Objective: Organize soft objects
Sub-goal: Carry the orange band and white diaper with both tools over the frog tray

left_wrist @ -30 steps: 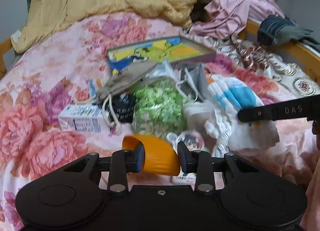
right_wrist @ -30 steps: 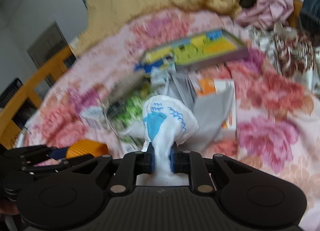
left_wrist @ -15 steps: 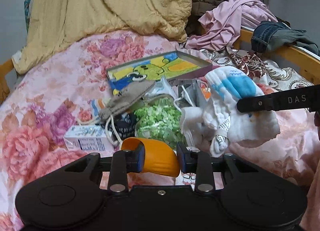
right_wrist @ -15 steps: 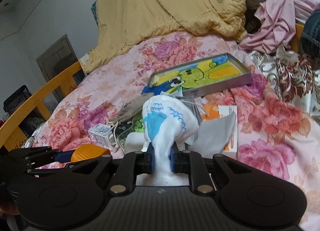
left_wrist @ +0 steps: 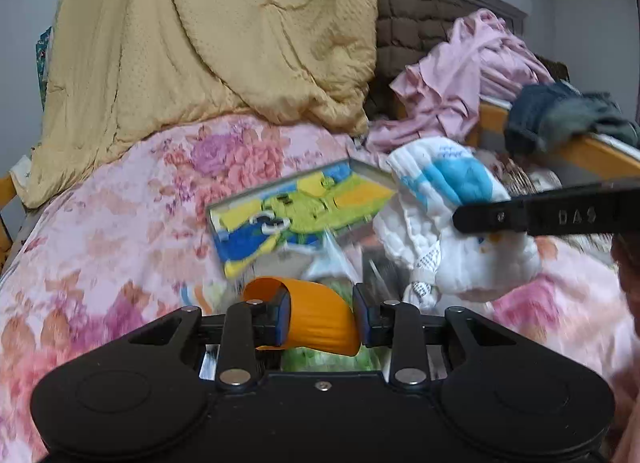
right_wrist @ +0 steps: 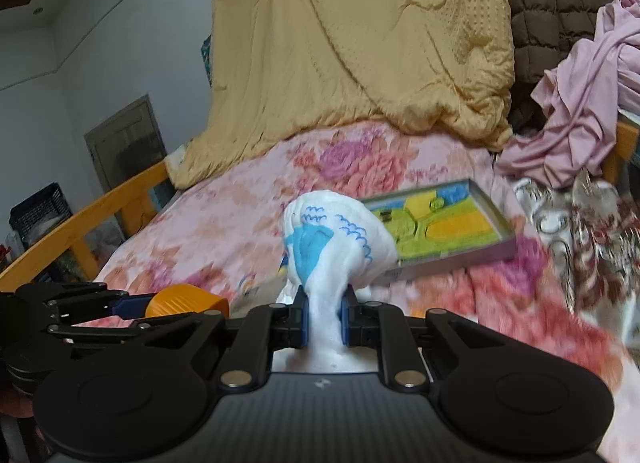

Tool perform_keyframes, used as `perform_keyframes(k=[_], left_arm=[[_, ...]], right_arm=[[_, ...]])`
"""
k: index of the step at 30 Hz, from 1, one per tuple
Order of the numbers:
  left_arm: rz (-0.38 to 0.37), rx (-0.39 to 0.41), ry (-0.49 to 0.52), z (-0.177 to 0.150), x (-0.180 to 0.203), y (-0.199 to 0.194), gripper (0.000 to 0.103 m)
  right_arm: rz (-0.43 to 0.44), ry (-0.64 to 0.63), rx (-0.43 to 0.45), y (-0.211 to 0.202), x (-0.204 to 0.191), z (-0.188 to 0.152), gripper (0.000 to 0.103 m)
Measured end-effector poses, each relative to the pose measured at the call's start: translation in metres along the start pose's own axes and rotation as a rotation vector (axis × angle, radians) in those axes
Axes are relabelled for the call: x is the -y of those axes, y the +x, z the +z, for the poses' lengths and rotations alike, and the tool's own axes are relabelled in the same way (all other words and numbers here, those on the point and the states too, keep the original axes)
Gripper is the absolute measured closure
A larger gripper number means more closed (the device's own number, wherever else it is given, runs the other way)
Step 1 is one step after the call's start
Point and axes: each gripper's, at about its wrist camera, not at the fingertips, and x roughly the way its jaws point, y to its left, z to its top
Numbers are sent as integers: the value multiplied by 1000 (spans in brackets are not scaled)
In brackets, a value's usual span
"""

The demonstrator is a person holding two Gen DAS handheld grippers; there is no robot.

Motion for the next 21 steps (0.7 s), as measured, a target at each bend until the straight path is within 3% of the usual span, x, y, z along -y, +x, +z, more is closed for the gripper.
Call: perform_keyframes(k=[11,21], left_arm=[[-28,20,-138,59,-48,110,69],[-49,-9,-241,85,-67,207,69]], right_arm=[[-16,98,76,105,49,44,87],[-67,210,57,180,95,58,87]])
